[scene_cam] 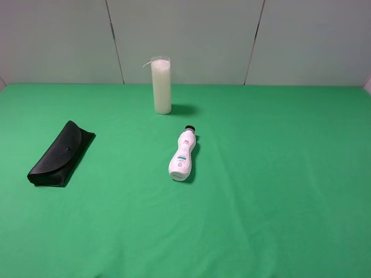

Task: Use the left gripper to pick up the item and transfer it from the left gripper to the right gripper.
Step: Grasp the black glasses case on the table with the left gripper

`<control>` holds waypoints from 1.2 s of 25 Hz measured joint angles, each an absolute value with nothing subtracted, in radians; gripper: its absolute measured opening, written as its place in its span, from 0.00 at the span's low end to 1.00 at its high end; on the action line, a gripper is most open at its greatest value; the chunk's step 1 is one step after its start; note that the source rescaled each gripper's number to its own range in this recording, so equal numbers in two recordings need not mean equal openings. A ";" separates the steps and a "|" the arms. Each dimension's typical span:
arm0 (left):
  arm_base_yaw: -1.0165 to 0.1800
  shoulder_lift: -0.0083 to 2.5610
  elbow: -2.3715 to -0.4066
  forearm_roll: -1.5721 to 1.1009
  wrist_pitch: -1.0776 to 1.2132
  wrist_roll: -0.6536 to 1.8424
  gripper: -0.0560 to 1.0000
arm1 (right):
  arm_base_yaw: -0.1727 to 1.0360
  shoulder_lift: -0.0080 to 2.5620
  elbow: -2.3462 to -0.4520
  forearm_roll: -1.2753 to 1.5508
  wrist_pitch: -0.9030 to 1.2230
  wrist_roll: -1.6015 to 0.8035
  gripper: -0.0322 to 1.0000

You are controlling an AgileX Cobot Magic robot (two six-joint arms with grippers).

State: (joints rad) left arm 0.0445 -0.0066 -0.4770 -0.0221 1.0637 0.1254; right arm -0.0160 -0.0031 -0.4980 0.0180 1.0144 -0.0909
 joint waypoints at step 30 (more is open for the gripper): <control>0.045 -0.007 -0.477 -0.022 1.064 0.125 0.93 | -0.016 -0.003 -0.498 0.018 1.014 -0.091 1.00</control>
